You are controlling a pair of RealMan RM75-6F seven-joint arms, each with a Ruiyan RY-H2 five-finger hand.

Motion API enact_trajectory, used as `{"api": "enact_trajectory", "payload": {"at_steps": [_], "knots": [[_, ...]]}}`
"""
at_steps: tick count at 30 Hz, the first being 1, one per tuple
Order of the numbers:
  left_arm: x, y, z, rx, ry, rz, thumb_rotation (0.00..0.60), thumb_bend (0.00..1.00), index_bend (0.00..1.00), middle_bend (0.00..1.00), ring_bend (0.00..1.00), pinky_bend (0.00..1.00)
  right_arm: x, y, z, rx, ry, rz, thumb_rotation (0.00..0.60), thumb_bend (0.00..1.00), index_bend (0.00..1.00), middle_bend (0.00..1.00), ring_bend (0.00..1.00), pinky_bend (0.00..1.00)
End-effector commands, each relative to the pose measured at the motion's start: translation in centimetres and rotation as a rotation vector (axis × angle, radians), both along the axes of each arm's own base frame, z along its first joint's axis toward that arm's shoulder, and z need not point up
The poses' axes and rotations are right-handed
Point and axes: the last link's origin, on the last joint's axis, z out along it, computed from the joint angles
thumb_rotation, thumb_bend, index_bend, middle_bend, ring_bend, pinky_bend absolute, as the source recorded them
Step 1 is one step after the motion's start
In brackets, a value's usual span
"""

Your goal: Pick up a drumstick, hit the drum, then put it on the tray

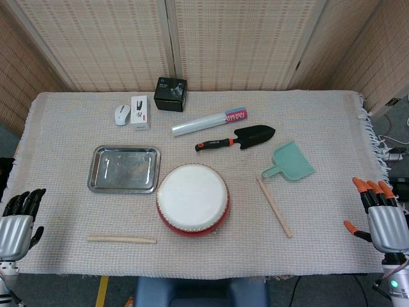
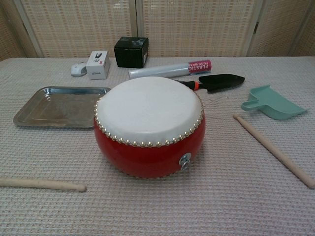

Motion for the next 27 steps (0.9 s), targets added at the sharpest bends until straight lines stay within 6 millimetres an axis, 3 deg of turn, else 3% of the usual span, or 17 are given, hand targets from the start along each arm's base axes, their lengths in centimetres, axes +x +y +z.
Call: {"api": "enact_trajectory", "payload": {"at_steps": [1,17,23,27], "knots": [[0.0,0.1,-0.1,0.003,-0.001,0.001,0.6,0.27,0.08,0.09,0.09,0.11,0.1,-0.1,0.0,-0.002,-0.002,0.003,0.6,0.16,0.04,0.12,0.0,0.08],[0.5,-0.6,-0.2,0.013,-0.036,-0.045,0.6,0.28,0.12,0.12,0.11,0.11,0.1,0.5,0.9,-0.045,-0.014,0.036,0.6,0.16,0.04,0.12,0.0,0.08],[1.4,-0.2,-1.3,-0.047,-0.081,-0.092,0.6,0.31,0.19,0.14,0.13,0.12,0.1,0.6,1.1,-0.055,-0.018,0.05,0.6,0.16,0.04,0.12,0.0,0.08],[2.7,0.5,-3.2,-0.136,-0.129,-0.144,0.6,0.34,0.27,0.17,0.16,0.13,0.1,0.6,1.3,-0.064,-0.026,0.053,0.6,0.16,0.04,0.12,0.0,0.08]]}}
